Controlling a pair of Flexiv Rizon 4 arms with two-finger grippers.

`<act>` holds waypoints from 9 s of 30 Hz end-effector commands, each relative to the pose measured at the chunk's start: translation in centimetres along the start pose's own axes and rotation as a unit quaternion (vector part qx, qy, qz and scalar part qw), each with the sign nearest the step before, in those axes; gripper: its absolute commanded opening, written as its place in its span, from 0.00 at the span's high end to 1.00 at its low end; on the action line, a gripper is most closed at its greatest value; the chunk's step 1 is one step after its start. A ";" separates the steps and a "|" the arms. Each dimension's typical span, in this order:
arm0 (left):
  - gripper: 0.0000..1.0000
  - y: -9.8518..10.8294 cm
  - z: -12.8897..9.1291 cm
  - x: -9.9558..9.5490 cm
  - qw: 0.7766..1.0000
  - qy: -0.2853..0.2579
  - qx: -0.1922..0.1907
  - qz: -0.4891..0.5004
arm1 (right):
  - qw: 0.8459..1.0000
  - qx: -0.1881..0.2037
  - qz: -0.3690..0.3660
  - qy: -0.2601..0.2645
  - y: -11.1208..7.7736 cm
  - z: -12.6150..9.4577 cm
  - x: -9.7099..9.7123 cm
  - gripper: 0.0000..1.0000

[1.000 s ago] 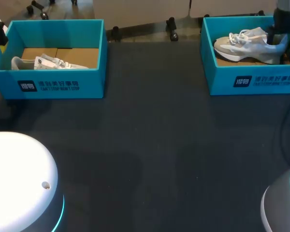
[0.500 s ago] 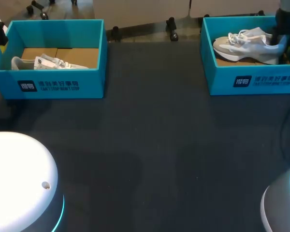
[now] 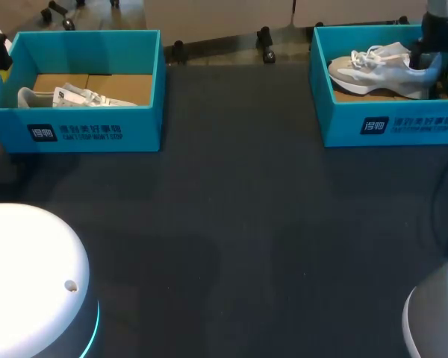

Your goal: Take the shoe out of the shoebox, open the shoe tongue, remove and reinsert the insole, then place the shoe into the shoebox

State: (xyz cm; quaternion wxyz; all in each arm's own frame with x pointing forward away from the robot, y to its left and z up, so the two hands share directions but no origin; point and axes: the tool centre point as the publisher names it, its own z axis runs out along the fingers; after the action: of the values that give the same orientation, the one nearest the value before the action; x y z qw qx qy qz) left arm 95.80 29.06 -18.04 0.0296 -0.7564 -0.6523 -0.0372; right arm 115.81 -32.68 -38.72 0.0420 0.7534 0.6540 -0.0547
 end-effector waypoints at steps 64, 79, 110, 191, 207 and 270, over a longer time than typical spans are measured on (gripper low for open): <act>0.00 -0.1 -0.1 0.0 1.000 0.001 -0.001 0.000 | 0.996 -0.049 0.017 -0.077 -4.8 -21.1 -3.3 1.00; 0.00 -0.1 -0.1 0.0 1.000 0.001 -0.001 0.000 | 0.995 -0.075 0.007 -0.071 -10.3 -26.8 -1.5 1.00; 0.00 -0.1 -0.1 0.0 1.000 0.001 -0.001 0.000 | 0.997 -0.047 -0.010 -0.063 -28.7 -31.9 16.0 1.00; 0.00 -0.1 -0.1 0.0 1.000 0.001 -0.001 0.000 | 1.000 -0.014 0.000 -0.009 -51.1 -14.6 28.7 1.00; 0.00 -0.1 -0.1 0.0 1.000 0.001 -0.001 0.000 | 1.000 -0.009 0.000 0.003 -51.6 -13.7 28.9 1.00; 0.00 -0.1 -0.1 0.0 1.000 0.001 -0.001 0.000 | 1.000 0.017 0.023 -0.013 -55.5 -3.9 32.4 0.00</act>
State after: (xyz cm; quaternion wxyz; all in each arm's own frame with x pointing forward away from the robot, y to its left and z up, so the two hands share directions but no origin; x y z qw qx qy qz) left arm 95.80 29.06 -18.04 0.0296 -0.7564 -0.6523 -0.0372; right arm 65.62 7.31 -39.36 0.0345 0.7662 0.6374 -0.0746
